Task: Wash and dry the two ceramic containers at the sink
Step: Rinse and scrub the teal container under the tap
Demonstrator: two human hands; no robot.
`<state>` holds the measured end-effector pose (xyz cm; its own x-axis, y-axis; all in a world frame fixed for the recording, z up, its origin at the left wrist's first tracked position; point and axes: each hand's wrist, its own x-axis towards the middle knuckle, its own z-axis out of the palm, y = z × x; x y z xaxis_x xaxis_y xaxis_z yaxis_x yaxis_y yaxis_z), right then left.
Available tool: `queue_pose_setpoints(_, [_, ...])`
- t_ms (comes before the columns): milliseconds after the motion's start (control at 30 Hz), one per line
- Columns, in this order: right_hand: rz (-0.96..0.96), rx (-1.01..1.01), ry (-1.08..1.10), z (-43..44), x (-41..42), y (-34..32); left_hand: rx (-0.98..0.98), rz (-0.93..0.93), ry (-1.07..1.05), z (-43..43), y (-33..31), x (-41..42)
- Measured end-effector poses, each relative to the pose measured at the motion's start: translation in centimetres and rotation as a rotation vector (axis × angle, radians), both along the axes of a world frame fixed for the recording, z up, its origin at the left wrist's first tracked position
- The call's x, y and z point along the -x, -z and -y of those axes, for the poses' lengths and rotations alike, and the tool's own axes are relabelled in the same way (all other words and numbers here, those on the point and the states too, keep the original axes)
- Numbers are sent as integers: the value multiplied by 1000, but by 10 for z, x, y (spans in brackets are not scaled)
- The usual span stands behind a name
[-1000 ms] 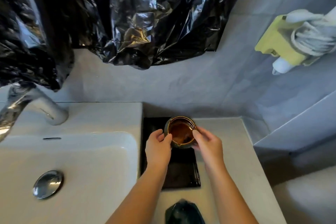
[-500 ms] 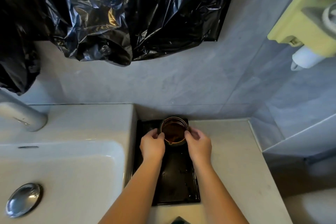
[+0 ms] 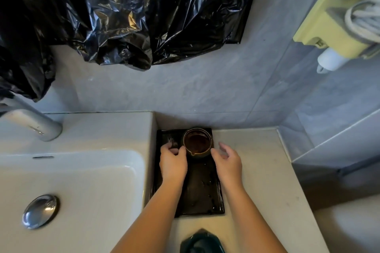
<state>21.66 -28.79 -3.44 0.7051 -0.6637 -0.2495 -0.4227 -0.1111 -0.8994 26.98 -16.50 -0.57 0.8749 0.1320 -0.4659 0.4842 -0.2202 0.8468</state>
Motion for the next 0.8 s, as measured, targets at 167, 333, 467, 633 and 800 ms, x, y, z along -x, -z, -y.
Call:
queue_pose_setpoints(167, [-70,-29,-99,-16,74,-24,-63,1,113,-33,-18,64])
queue_pose_setpoints(333, [-186,-24,-198,-44,138,-35,-145,-18,260,-56,-27,131])
queue_pose_setpoints(467, [-250,-22,-208,-61,173,-32,-167,-86,332,-73,-20,165])
queue_pose_setpoints(633, [-349,29,-241,-71,189,-22,-212,-176,430,-79,-4,179])
queue_pose_setpoints(800, [-367,76,-231,-74,189,-21,-274,-172,473,-78,5,182])
